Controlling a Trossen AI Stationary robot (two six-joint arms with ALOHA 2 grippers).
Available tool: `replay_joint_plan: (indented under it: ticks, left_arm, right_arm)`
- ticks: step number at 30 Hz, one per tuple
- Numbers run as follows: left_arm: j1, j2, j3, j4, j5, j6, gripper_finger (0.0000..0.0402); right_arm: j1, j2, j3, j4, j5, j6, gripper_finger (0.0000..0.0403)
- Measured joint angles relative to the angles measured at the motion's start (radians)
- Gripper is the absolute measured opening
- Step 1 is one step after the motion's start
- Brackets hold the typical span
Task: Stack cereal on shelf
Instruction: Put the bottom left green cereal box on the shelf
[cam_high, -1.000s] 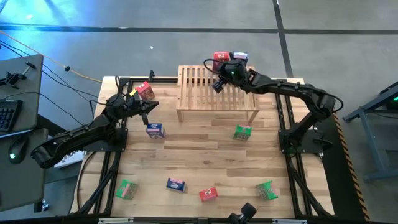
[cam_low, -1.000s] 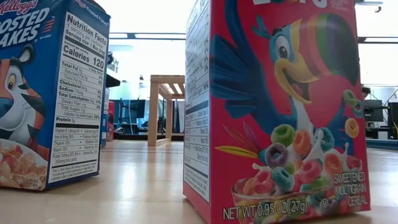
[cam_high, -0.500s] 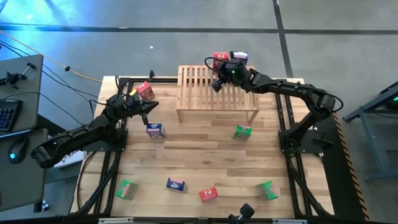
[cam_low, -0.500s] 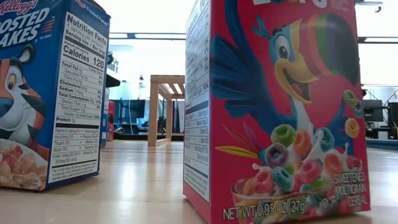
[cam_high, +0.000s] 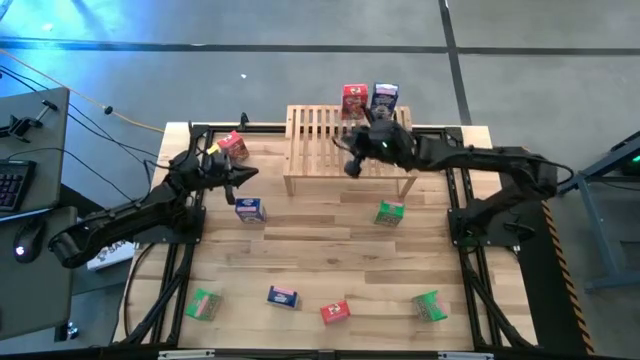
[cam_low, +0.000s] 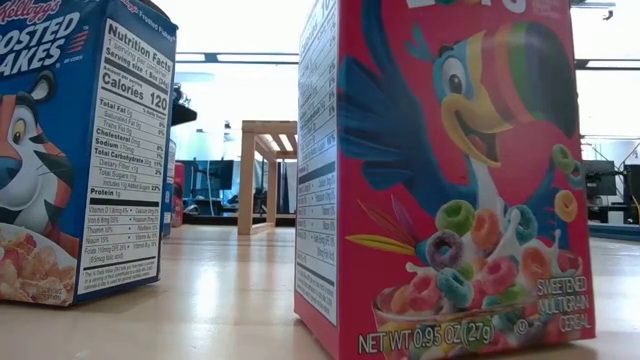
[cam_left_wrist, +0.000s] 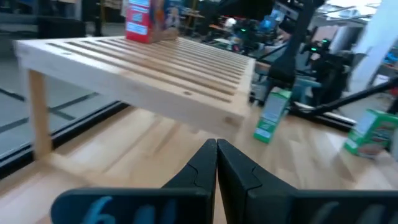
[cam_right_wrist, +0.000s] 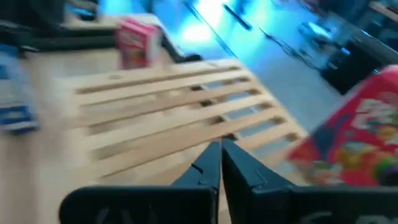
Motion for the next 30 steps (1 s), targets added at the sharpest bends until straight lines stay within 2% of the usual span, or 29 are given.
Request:
replay_joint_plan:
  ticks: [6,8,11,16,21,24,30]
  left_arm:
    - [-0.112,0.000,0.037,-0.019,-0.010,-0.036,0.0005]
    - [-0.160,0.000,0.080,-0.079,-0.041,-0.047,0.0005]
    - [-0.237,0.001,0.182,-0.267,-0.139,-0.051,0.0005]
    - [-0.390,0.049,0.378,-0.615,-0.343,-0.055,0.0005]
    - [-0.540,0.184,0.543,-0.878,-0.483,-0.198,0.0005]
    - [-0.628,0.294,0.638,-1.026,-0.517,-0.318,0.0005]
    - [-0.796,0.500,0.867,-1.378,-0.518,-0.551,0.0005]
  right_arm:
    - [0.111,-0.141,-0.324,0.464,-0.129,0.073,0.0000]
    - [0.159,-0.182,-0.401,0.606,-0.132,0.073,0.0000]
    - [0.235,-0.226,-0.488,0.752,-0.118,0.046,0.0000]
    - [0.339,-0.265,-0.581,0.825,-0.051,-0.002,0.0000]
    - [0.400,-0.266,-0.628,0.868,-0.036,-0.010,0.0000]
    - [0.431,-0.266,-0.652,0.882,-0.036,-0.022,0.0000]
    - [0.477,-0.270,-0.669,0.910,-0.043,-0.048,0.0000]
